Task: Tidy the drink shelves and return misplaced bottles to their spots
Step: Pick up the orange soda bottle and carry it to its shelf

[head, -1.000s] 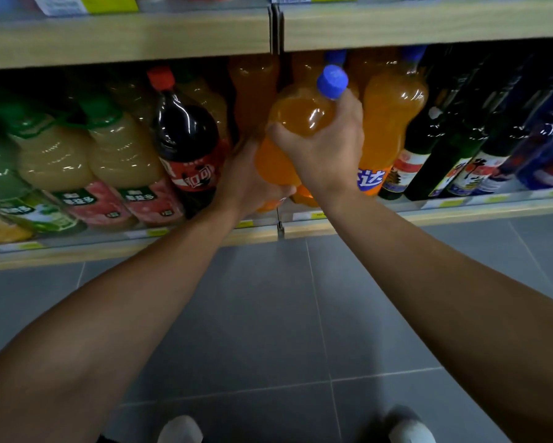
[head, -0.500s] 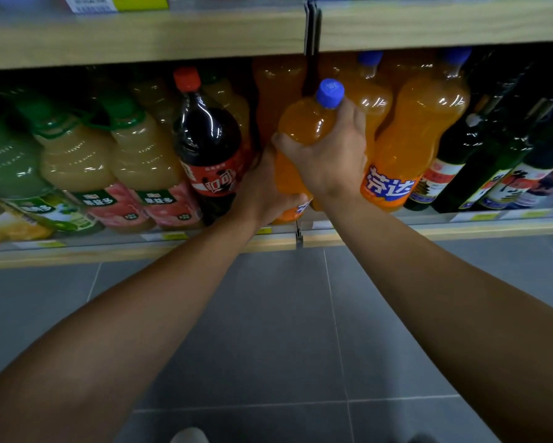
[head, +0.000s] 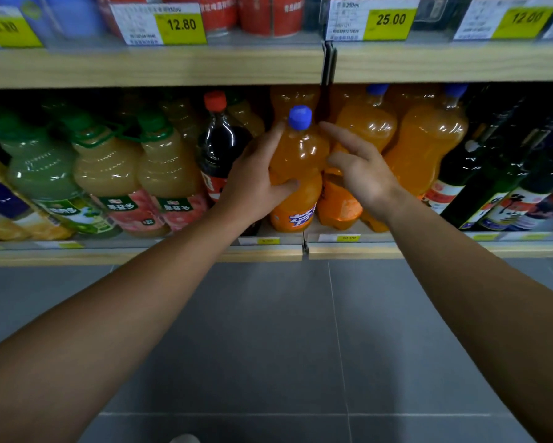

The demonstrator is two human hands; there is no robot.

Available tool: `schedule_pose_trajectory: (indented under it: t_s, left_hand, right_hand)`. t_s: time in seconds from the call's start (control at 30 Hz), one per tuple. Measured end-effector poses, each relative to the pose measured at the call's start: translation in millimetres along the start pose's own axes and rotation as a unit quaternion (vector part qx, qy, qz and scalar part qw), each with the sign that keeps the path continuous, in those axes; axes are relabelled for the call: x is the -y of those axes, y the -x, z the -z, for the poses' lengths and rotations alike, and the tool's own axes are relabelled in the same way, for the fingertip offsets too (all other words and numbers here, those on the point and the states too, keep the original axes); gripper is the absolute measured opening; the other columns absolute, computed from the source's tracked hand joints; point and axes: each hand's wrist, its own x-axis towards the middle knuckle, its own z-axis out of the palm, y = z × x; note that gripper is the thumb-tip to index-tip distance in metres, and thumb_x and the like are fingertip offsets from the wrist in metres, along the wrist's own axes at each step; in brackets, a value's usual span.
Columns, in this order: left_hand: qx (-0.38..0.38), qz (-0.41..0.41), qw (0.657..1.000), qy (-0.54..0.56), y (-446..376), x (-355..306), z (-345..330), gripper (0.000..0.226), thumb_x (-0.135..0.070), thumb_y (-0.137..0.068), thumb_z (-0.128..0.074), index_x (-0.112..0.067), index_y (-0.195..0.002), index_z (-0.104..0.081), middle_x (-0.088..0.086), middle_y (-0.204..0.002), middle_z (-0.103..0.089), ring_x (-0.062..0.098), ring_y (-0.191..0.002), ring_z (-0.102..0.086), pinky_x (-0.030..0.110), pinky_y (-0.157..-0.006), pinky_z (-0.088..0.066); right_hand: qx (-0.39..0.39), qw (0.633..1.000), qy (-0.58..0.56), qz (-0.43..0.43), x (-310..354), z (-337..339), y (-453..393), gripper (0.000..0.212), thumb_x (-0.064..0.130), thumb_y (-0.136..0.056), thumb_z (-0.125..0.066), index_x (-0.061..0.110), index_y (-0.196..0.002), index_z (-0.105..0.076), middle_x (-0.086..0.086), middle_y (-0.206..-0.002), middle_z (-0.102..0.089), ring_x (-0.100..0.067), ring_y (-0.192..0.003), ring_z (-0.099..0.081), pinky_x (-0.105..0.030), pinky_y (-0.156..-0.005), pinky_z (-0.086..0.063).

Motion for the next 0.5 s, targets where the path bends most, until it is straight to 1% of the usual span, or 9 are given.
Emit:
schedule_pose_trajectory:
  t_s: [0.03, 0.1, 0.17, 0.23, 0.3, 0.37, 0.5]
  left_hand:
    - [-0.007, 0.002, 1.000, -0.027, -2, -3, 2, 0.098, -0.037, -0.078, -0.081, -0.025, -0.156, -0.023, 0.008, -0.149, -0.043, 0.027, -0.135, -0.044, 0.042, -0.109, -0.042]
    - [-0.027, -0.021, 0.995, -0.098, -5, -10, 5, 0.097, -0.044, -0.076, -0.081, -0.020, -0.155, -0.029, 0.009, -0.146, -0.046, 0.031, -0.134, -0.042, 0.043, -0.110, -0.037]
    - [-0.050, -0.041, 0.982, -0.176, -8, -17, 6, 0.096, -0.052, -0.074, -0.078, -0.019, -0.152, -0.034, 0.008, -0.141, -0.051, 0.032, -0.132, -0.040, 0.046, -0.106, -0.037]
    - [-0.048, -0.032, 0.976, -0.210, -13, -21, 4, 0.098, -0.058, -0.072, -0.076, -0.021, -0.152, -0.033, 0.006, -0.140, -0.051, 0.033, -0.133, -0.037, 0.048, -0.101, -0.038]
    - [-0.018, -0.001, 0.984, -0.177, -19, -23, 3, 0.100, -0.056, -0.071, -0.078, -0.018, -0.151, -0.031, 0.009, -0.144, -0.047, 0.034, -0.135, -0.035, 0.045, -0.102, -0.036]
    - [0.001, 0.033, 0.992, -0.123, -27, -23, 3, 0.098, -0.051, -0.072, -0.081, -0.016, -0.149, -0.032, 0.012, -0.146, -0.045, 0.034, -0.137, -0.033, 0.040, -0.105, -0.034]
    - [0.010, 0.049, 0.997, -0.065, -34, -22, 2, 0.099, -0.045, -0.071, -0.084, -0.018, -0.149, -0.030, 0.010, -0.147, -0.044, 0.033, -0.136, -0.038, 0.040, -0.104, -0.037]
  right_hand:
    - [0.005, 1.000, 0.005, 0.002, -1, -1, 0, 0.066, 0.020, -0.084, -0.054, 0.035, -0.148, -0.042, 0.002, -0.142, -0.051, -0.017, -0.127, -0.051, -0.046, -0.108, -0.045]
    - [0.010, 1.000, -0.001, 0.005, 0, -2, 1, 0.074, 0.021, -0.077, -0.055, 0.035, -0.148, -0.040, 0.002, -0.146, -0.048, -0.019, -0.132, -0.048, -0.045, -0.109, -0.044]
    - [0.005, 1.000, -0.011, 0.004, 0, 0, 2, 0.078, 0.021, -0.074, -0.057, 0.033, -0.149, -0.040, -0.001, -0.145, -0.048, -0.020, -0.130, -0.050, -0.045, -0.107, -0.046]
    - [-0.003, 1.000, -0.011, 0.004, 0, 4, 3, 0.082, 0.020, -0.070, -0.061, 0.030, -0.149, -0.040, -0.006, -0.143, -0.051, -0.023, -0.126, -0.054, -0.045, -0.104, -0.049]
    - [-0.006, 1.000, -0.013, 0.008, 1, 6, 3, 0.082, 0.019, -0.067, -0.064, 0.029, -0.146, -0.045, -0.008, -0.140, -0.053, -0.024, -0.127, -0.054, -0.045, -0.105, -0.048]
    - [-0.002, 1.000, -0.022, 0.008, 1, 7, 2, 0.078, 0.018, -0.068, -0.063, 0.029, -0.143, -0.050, -0.005, -0.141, -0.052, -0.023, -0.129, -0.052, -0.044, -0.107, -0.047]
    - [0.002, 0.999, -0.046, 0.004, 1, 6, 3, 0.075, 0.017, -0.069, -0.061, 0.029, -0.142, -0.051, -0.004, -0.143, -0.051, -0.022, -0.130, -0.050, -0.042, -0.107, -0.046]
